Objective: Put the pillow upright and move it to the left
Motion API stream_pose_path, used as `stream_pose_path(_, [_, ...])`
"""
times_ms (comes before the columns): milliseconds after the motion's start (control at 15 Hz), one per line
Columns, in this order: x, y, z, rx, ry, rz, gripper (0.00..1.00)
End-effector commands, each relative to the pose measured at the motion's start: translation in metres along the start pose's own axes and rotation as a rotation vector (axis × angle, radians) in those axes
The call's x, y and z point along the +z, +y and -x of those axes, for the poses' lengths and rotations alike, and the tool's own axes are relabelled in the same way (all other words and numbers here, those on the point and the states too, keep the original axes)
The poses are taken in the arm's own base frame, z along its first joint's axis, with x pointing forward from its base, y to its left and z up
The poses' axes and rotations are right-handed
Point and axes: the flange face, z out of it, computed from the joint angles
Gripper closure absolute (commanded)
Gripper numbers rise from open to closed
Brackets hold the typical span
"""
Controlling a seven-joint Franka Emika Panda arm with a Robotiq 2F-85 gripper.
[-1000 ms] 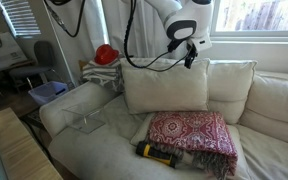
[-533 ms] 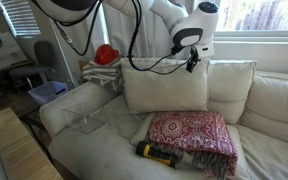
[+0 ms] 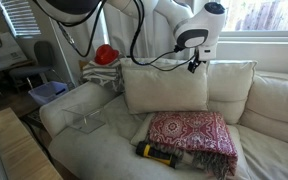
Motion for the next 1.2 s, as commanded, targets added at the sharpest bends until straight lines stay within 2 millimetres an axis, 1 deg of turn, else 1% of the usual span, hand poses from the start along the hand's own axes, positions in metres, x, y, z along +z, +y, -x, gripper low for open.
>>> stream_pose_path(0, [0.003,0.007,-0.030,0.162,-0.040,0.014,0.00])
stream_pose_path(133, [0.008,0.014,-0.039,0.247,-0.080,0.028,0.00])
stream_pose_path(333, [0.020,0.025,-0.042,0.360,-0.169,0.048,0.00])
stream_pose_path(533, [0.036,0.034,-0.044,0.413,-0.197,-0.009,0.00])
stream_pose_path(600, [0.035,0.034,-0.041,0.416,-0.207,-0.031,0.00])
stream_pose_path(867, [0.049,0.042,-0.028,0.425,-0.190,-0.123,0.00])
stream_pose_path(1067, [0.052,0.047,-0.029,0.470,-0.153,-0.155,0.00])
stream_pose_path(1133, [0.054,0.049,-0.030,0.476,-0.152,-0.150,0.02])
